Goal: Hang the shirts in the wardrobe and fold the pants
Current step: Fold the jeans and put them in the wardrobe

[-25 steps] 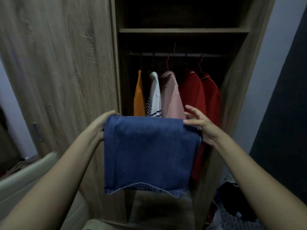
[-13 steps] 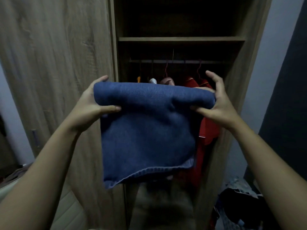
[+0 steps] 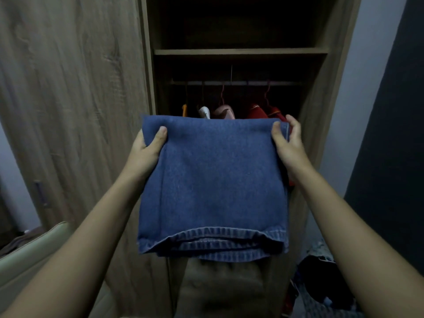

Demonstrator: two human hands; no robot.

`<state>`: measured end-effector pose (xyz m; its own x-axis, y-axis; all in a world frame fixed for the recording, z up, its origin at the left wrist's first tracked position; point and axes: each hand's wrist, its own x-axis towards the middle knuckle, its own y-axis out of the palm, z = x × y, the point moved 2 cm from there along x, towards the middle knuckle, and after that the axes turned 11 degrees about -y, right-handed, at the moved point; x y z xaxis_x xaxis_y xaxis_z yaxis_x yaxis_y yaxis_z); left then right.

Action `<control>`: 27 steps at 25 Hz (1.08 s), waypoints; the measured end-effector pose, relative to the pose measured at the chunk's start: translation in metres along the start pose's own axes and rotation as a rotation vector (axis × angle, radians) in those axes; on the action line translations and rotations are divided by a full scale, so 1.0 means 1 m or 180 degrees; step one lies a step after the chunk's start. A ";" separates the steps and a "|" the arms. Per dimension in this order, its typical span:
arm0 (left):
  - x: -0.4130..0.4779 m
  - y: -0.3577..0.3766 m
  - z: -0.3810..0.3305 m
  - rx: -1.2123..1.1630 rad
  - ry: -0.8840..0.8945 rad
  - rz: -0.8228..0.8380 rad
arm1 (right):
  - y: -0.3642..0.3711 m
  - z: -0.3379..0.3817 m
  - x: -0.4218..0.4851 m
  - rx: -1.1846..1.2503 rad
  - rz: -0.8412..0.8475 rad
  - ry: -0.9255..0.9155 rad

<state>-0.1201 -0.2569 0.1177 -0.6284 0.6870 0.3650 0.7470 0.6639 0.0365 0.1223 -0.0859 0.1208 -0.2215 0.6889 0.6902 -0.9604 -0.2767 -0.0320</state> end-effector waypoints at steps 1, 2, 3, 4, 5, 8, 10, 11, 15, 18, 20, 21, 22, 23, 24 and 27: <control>0.002 -0.001 0.008 -0.0125 -0.0195 -0.0052 | 0.002 -0.016 -0.011 0.0277 0.0310 0.0415; 0.003 -0.002 0.017 -0.0199 -0.0369 -0.0097 | 0.005 -0.033 -0.031 0.0482 0.0671 0.0848; 0.004 -0.004 0.028 -0.0200 -0.0513 -0.0121 | 0.007 -0.052 -0.054 0.0584 0.1024 0.1166; 0.005 -0.006 0.037 -0.0127 -0.0657 -0.0116 | 0.008 -0.069 -0.075 0.0654 0.1235 0.1333; 0.006 -0.005 0.045 0.0003 -0.0853 -0.0088 | 0.009 -0.081 -0.088 0.0664 0.1213 0.1335; 0.014 0.001 0.040 0.0248 -0.1677 0.0065 | 0.010 -0.086 -0.082 0.0628 0.0574 0.0910; 0.026 0.003 0.018 -0.0178 -0.1994 0.0448 | 0.008 -0.072 -0.060 0.0764 0.0318 0.0687; 0.029 0.005 0.005 -0.0414 -0.1955 0.0676 | 0.006 -0.066 -0.050 0.0886 0.0198 0.0657; 0.007 0.014 0.005 -0.0181 -0.1591 0.1356 | -0.008 -0.059 -0.023 0.0860 -0.0159 0.0579; -0.010 0.029 0.043 -0.0003 -0.1405 0.0835 | -0.027 -0.056 -0.026 0.0945 0.0158 0.0650; -0.012 0.033 0.054 -0.0371 -0.1202 0.0314 | -0.041 -0.052 -0.036 0.0949 0.0896 0.0494; -0.012 0.034 0.055 -0.0552 -0.1085 0.0192 | -0.044 -0.048 -0.042 0.0758 0.1254 0.0271; -0.010 0.036 0.055 -0.0663 -0.0968 0.0135 | -0.043 -0.045 -0.046 0.0523 0.1444 0.0022; -0.008 0.037 0.053 -0.0649 -0.0879 0.0103 | -0.040 -0.046 -0.046 0.0288 0.1353 -0.0168; -0.006 0.037 0.053 -0.0517 -0.0831 0.0085 | -0.035 -0.046 -0.046 0.0161 0.1079 -0.0268; 0.009 0.038 0.045 0.0125 -0.0619 0.0330 | -0.020 -0.049 -0.032 0.0227 0.0524 -0.0429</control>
<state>-0.1075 -0.2120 0.0808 -0.5816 0.7936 0.1785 0.8031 0.5952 -0.0297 0.1404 -0.0691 0.0637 -0.3452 0.5361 0.7703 -0.8977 -0.4280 -0.1045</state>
